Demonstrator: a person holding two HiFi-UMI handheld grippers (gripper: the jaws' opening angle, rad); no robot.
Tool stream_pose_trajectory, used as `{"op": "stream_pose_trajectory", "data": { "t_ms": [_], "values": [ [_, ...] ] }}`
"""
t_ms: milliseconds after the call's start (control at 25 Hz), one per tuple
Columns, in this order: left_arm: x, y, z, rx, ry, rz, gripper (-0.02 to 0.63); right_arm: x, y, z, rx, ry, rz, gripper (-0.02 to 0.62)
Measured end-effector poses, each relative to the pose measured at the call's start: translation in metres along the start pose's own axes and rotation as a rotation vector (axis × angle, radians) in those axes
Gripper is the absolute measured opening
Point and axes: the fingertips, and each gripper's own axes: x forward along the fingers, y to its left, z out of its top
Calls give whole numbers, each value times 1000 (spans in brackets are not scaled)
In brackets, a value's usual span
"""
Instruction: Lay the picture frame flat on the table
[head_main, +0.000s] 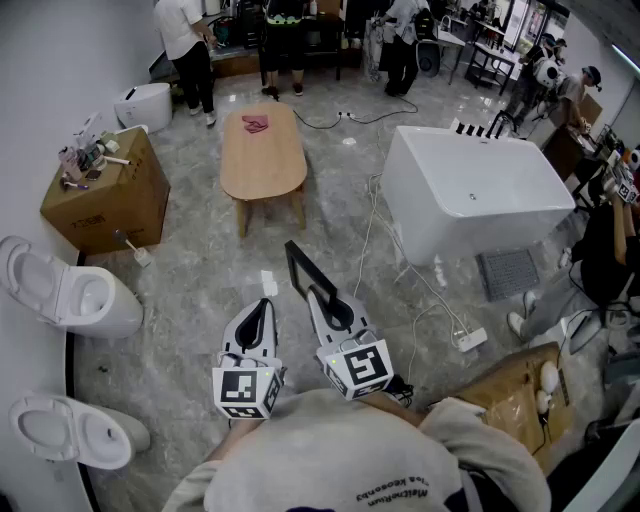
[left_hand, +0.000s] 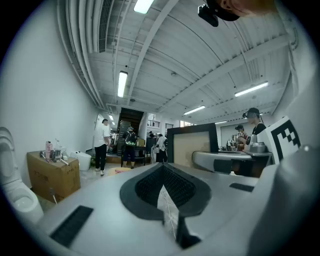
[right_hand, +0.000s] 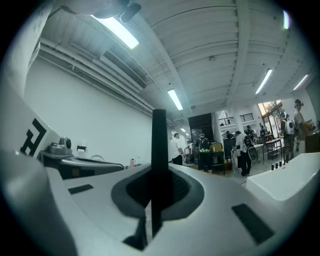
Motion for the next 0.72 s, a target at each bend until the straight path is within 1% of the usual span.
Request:
{"op": "stream_pose_trajectory", "data": {
  "t_ms": [280,400,720],
  "values": [
    [8,-1,-7,-20,16,-14,8,7,-5,-7,25,16,2,18],
    [18,9,-13,-31,26,-25,9,17,-7,-12,31,21,-9,18],
    [64,41,-20,-45,43,-52,9,66,-32,-26,45,49,-51,18]
  ]
}}
